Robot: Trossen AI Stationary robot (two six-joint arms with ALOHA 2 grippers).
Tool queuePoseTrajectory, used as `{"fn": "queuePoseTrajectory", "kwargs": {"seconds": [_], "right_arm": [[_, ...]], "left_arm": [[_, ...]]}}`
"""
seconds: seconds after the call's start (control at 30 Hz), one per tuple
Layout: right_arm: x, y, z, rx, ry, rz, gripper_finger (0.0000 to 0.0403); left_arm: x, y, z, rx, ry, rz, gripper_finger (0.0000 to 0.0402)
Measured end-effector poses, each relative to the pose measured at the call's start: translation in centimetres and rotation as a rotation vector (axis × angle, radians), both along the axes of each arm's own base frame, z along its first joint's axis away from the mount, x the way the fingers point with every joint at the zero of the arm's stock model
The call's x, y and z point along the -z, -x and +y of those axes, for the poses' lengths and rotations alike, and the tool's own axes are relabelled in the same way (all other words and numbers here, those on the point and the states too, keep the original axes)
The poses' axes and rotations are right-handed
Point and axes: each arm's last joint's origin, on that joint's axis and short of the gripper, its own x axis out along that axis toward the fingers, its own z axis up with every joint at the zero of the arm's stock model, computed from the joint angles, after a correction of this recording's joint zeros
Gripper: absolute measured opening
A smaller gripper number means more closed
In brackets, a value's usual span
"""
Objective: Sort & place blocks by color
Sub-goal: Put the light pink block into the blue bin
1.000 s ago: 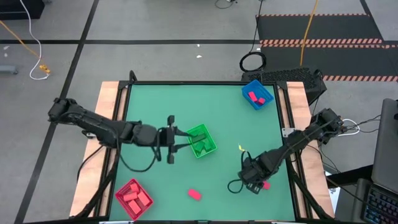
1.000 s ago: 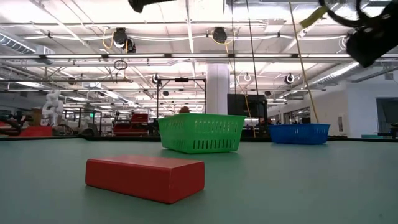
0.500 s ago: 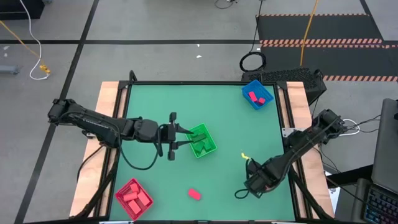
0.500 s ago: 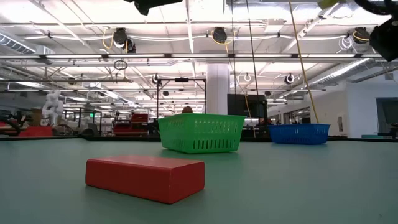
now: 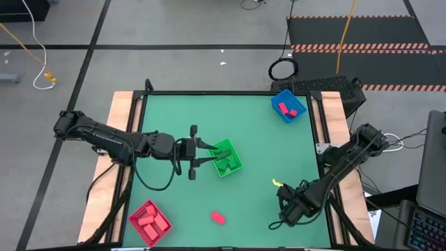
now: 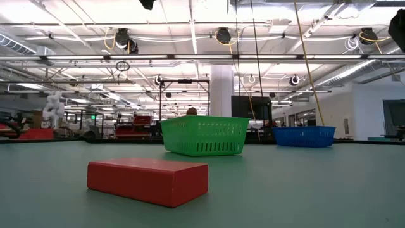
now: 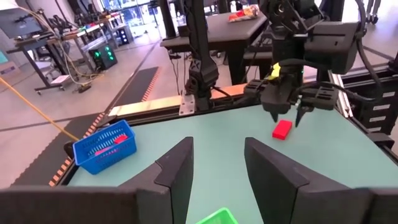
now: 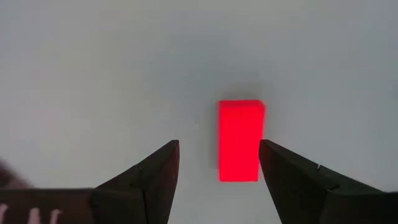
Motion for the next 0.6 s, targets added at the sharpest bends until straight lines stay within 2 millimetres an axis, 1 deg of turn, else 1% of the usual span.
{"fn": "queuePoseTrajectory", "kwargs": {"seconds": [0.2, 0.5, 0.6], "right_arm": [[0.9, 0.1, 0.4, -0.033, 0.038, 0.014, 0.0215], [3.6, 0.8, -0.2, -0.035, -0.006, 0.007, 0.0215], [4.2, 1.0, -0.4, -0.035, -0.004, 0.011, 0.0215]], "left_arm": [[0.1, 0.0, 0.0, -0.002, 0.017, 0.006, 0.0145], [0.3, 0.2, -0.5, 0.01, 0.05, 0.032, 0.0145], [0.5, 0.3, -0.8, 0.018, 0.047, 0.049, 0.0145]]}}
